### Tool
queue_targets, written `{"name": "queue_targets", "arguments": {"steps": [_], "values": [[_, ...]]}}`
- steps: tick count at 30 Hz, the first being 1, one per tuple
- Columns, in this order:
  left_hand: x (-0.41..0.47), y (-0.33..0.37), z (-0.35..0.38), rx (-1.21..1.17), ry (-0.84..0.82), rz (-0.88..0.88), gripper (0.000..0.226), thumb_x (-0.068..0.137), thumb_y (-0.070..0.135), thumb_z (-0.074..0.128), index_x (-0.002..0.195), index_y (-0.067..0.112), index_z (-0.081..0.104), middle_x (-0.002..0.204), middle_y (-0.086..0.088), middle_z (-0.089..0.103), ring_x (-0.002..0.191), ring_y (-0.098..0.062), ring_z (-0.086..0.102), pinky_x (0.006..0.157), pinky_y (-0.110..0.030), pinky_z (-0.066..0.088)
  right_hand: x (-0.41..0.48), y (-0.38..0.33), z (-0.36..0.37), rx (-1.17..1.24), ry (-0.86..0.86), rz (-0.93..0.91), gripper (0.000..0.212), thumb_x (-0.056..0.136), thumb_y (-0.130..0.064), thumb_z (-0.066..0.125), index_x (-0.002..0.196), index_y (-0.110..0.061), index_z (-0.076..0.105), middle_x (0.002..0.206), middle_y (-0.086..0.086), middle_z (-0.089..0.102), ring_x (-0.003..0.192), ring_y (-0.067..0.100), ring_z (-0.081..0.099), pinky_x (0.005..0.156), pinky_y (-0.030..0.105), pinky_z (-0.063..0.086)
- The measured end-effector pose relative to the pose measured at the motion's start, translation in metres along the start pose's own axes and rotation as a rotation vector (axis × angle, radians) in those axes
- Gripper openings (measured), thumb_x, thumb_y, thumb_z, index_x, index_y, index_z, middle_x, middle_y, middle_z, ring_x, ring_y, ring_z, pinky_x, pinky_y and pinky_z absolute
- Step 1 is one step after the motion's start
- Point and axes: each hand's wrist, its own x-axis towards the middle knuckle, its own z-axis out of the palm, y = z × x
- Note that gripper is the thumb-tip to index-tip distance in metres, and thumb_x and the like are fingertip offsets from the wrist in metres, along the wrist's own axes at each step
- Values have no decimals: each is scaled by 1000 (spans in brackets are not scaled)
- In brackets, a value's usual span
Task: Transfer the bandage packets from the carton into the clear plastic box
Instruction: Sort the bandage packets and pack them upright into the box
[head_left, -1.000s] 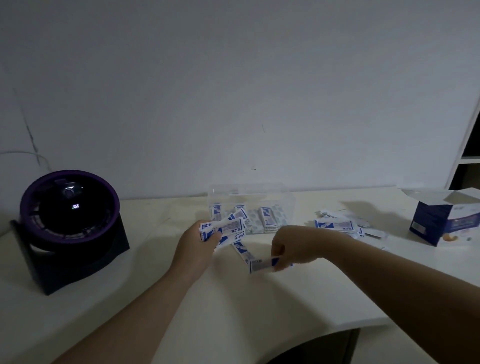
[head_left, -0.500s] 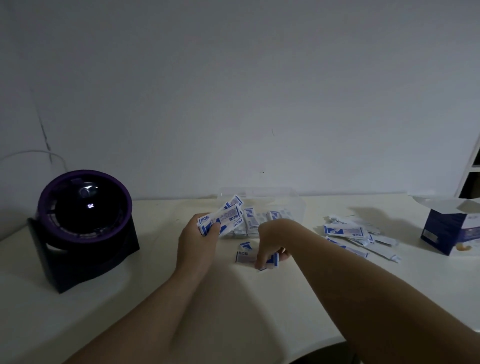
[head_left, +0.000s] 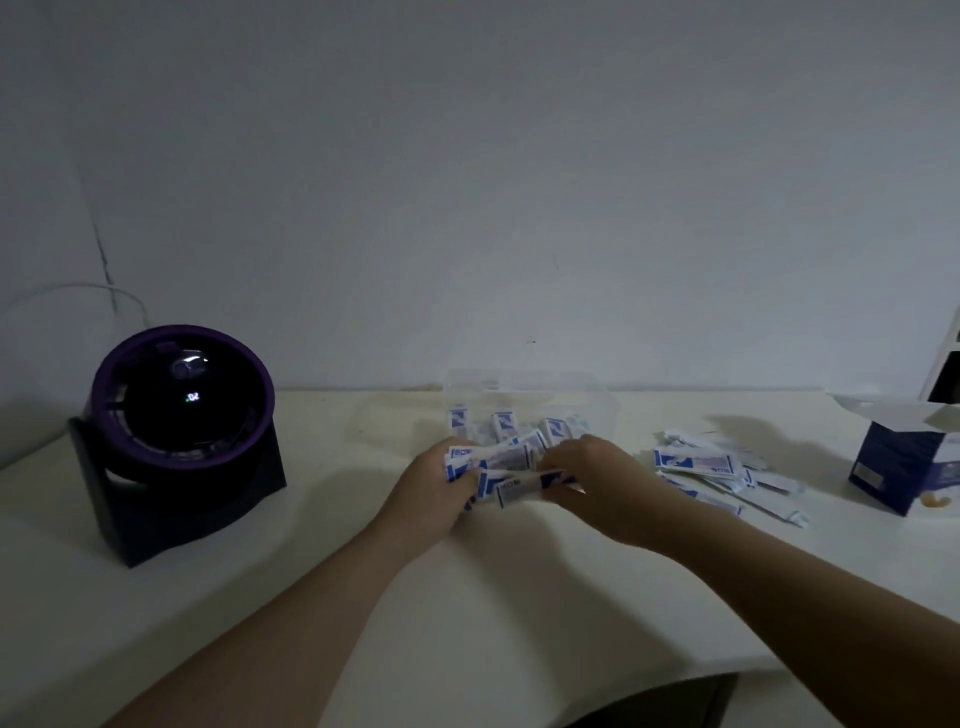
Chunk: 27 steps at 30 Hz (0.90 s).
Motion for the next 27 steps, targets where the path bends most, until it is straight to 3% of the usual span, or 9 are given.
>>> {"name": "queue_targets", "arguments": {"steps": [5, 7, 10, 13, 15, 19, 22, 24, 27], "values": [[-7, 5, 5, -18, -167, -66, 35, 87, 0, 47, 99, 31, 58, 99, -11, 68, 70, -19, 55, 57, -24, 40, -10, 14, 34, 232, 175, 107, 21, 88, -23, 62, 109, -24, 61, 109, -3, 55, 106, 16, 48, 85, 21, 39], [-9, 7, 5, -20, -198, -48, 38, 85, -1, 49, 105, 31, 53, 107, -3, 63, 63, -10, 54, 51, -17, 38, -9, 15, 45, 396, 241, 204, 30, 82, -20, 67, 110, -26, 58, 112, -4, 49, 111, 15, 48, 86, 17, 35], [-13, 4, 10, 15, -225, 59, 51, 83, 5, 62, 110, 43, 42, 109, 10, 53, 66, 8, 59, 60, -11, 44, -3, 13, 49, 620, 252, 287, 71, 74, -24, 70, 137, -21, 37, 130, 2, 42, 119, 15, 46, 95, 22, 39], [-16, 1, 15, 110, -235, 111, 66, 79, 19, 73, 116, 53, 31, 115, 11, 49, 89, 6, 61, 74, -11, 46, 0, 11, 46, 769, 139, 293, 94, 74, -20, 77, 147, -25, 18, 122, -6, 47, 98, 3, 55, 76, 5, 41], [-16, 0, 19, 210, -229, 167, 71, 80, 22, 72, 116, 59, 24, 117, 13, 48, 100, 4, 58, 81, -8, 42, 0, 11, 46, 735, 137, 252, 88, 75, -19, 76, 145, -29, 24, 107, -11, 53, 82, -2, 57, 66, 3, 42], [-11, 2, 20, 297, -172, 263, 73, 81, 21, 72, 117, 59, 21, 103, 22, 42, 90, 7, 52, 75, 1, 35, -2, 10, 49, 622, 239, 123, 69, 77, -18, 71, 136, -35, 39, 106, -12, 51, 86, 2, 57, 75, 9, 41], [-7, -1, 18, 348, -127, 330, 78, 77, 22, 75, 118, 61, 21, 103, 17, 41, 82, 2, 54, 72, -4, 37, -3, 9, 51, 548, 259, 45, 65, 82, -12, 65, 139, -32, 41, 117, -9, 45, 97, 5, 53, 82, 2, 34], [-8, -4, 14, 399, -121, 355, 76, 76, 26, 76, 120, 59, 23, 104, 14, 42, 80, -1, 54, 73, -12, 41, -6, 9, 54, 472, 271, 4, 53, 83, -9, 63, 133, -24, 52, 122, -2, 48, 103, 12, 56, 87, 9, 36], [-13, -9, 13, 464, -120, 359, 65, 79, 29, 73, 130, 42, 34, 113, 10, 42, 95, -3, 51, 82, -21, 42, -8, 9, 56, 437, 323, 18, 43, 80, -8, 66, 122, -17, 62, 119, 1, 54, 99, 14, 60, 87, 15, 43]]}}
